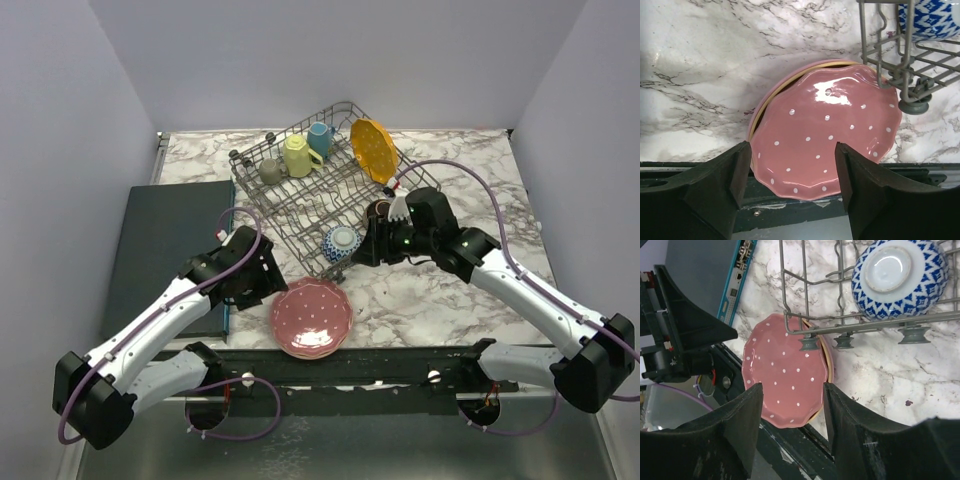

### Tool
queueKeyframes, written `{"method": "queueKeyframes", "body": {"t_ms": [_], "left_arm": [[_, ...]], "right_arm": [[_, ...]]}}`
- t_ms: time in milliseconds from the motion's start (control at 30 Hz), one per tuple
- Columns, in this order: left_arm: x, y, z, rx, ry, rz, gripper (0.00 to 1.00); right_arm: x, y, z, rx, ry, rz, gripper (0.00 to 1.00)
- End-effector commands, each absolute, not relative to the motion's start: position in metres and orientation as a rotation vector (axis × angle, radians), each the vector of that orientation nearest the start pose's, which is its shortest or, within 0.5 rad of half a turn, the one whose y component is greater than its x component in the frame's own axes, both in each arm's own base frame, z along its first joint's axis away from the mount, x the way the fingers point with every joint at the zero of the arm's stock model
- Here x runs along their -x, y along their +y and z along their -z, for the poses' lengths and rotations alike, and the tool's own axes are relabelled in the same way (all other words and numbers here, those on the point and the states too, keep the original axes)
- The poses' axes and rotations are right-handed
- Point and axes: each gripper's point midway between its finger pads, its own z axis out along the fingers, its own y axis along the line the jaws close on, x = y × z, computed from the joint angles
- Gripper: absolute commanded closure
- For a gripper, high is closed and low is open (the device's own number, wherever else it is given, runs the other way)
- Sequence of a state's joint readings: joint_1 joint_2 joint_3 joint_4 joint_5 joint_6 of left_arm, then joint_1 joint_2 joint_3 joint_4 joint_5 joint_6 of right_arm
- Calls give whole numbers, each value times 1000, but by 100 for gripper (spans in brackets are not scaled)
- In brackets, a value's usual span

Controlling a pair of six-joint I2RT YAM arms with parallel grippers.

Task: Load the mixed dishes into the dish rack
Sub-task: Pick up the plate from the corner of the board.

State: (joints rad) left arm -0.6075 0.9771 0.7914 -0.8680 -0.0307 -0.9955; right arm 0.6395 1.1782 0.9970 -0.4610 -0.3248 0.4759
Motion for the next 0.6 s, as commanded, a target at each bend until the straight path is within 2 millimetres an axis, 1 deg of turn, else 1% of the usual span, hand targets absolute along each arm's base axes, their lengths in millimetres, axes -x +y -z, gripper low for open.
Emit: {"method": "queueKeyframes", "body": {"t_ms": [0,200,567], "left_arm": [[-166,-143,-97,601,2686,376,28],[-157,-148,-77,619,2731,395,37],[-151,-154,-66,604,2766,417,50]], "right_arm": [[-220,266,-192,388,2334,-950,44],[-215,268,-187,398,2341,-963,46],[-211,270,-181,403,2349,-980,48]]}}
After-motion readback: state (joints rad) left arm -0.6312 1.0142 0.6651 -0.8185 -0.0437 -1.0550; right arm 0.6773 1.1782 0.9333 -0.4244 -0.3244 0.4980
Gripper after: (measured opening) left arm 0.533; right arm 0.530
